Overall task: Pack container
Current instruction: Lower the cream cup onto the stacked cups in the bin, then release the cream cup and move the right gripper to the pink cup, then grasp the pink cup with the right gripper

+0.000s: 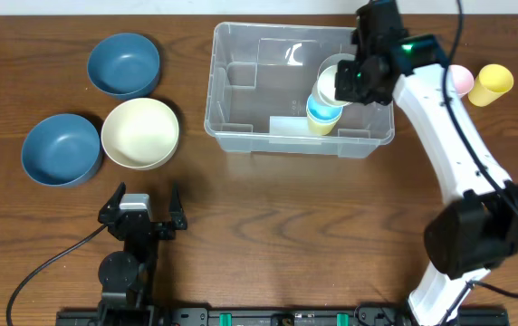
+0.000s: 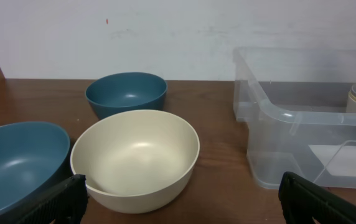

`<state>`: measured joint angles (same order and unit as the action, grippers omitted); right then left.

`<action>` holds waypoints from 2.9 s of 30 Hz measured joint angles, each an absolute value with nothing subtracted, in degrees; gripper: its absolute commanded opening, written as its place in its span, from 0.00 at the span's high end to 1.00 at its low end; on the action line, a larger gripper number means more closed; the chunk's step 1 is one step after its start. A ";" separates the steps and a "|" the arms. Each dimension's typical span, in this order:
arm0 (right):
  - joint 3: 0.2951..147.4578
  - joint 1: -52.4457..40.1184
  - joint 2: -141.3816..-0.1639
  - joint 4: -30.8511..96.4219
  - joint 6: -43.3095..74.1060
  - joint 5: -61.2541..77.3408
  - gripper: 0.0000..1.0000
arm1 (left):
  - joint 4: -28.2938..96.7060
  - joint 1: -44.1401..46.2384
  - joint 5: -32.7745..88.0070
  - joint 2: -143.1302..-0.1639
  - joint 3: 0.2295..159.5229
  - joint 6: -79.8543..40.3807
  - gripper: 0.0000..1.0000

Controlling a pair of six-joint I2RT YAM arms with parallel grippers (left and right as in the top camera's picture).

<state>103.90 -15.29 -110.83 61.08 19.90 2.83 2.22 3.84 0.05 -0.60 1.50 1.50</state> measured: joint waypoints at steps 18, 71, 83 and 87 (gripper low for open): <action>105.21 -16.56 -115.31 60.82 19.86 1.56 0.28 | 2.22 3.84 0.05 -0.58 1.50 1.50 0.02; 109.30 14.98 -132.57 51.09 29.95 -3.77 0.99 | 2.22 3.84 0.05 -0.60 1.50 1.50 0.02; 107.44 15.07 -125.64 56.73 25.10 3.66 0.98 | 2.22 3.84 0.03 -0.60 1.50 1.50 0.02; 107.44 13.72 -115.33 56.45 22.94 10.85 0.96 | 2.20 3.84 0.03 -0.60 1.50 1.52 0.02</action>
